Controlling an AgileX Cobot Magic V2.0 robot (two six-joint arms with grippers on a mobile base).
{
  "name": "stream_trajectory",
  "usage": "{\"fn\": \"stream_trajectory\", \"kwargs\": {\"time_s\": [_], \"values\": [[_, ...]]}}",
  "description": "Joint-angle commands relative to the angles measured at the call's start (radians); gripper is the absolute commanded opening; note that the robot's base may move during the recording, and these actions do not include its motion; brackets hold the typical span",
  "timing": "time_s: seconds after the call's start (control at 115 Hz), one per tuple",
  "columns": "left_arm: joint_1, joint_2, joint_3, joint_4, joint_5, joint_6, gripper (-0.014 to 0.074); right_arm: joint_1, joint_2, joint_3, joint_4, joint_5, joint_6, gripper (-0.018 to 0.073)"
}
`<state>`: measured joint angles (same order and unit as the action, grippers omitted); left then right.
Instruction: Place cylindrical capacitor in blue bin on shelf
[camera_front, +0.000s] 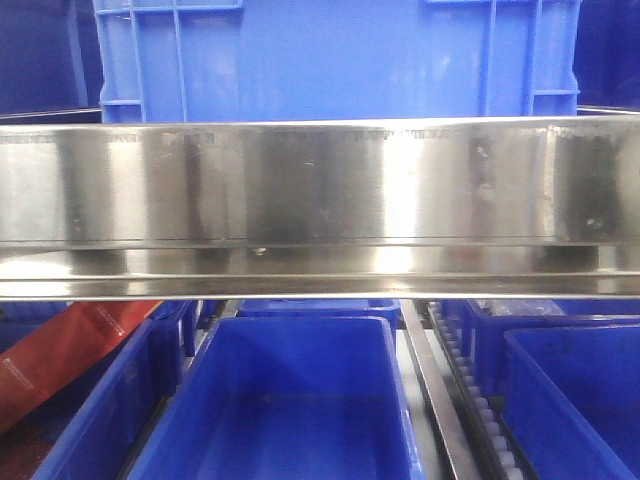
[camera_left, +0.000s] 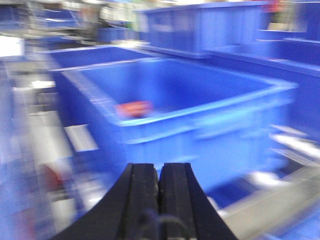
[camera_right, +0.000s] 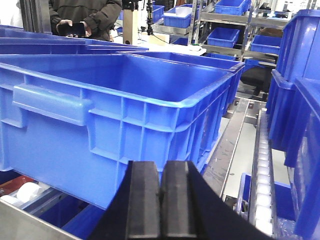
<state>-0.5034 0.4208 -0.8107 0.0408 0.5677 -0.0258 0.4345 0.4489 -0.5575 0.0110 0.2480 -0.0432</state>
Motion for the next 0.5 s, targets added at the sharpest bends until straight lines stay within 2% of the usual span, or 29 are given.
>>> {"fn": "stream_trajectory", "kwargs": {"time_s": [0.0, 0.078, 0.2, 0.322, 0.487], "values": [[0.090, -0.065, 0.089, 0.009, -0.082, -0.005, -0.0111, -0.006, -0.006, 0.000, -0.011, -0.025, 0.001, -0.0159], [0.187, -0.141, 0.237, -0.005, -0.177, -0.005, -0.0111, -0.006, -0.006, 0.000, -0.011, -0.025, 0.001, -0.0159], [0.288, -0.239, 0.395, -0.018, -0.272, -0.005, -0.0111, -0.006, -0.006, 0.000, -0.011, -0.025, 0.001, -0.0159], [0.363, -0.327, 0.551, -0.018, -0.350, -0.005, -0.0111, -0.006, -0.006, 0.000, -0.011, -0.025, 0.001, -0.0159], [0.441, -0.419, 0.697, -0.041, -0.389, -0.005, -0.0111, -0.006, -0.006, 0.000, -0.011, -0.025, 0.001, -0.0159]]}}
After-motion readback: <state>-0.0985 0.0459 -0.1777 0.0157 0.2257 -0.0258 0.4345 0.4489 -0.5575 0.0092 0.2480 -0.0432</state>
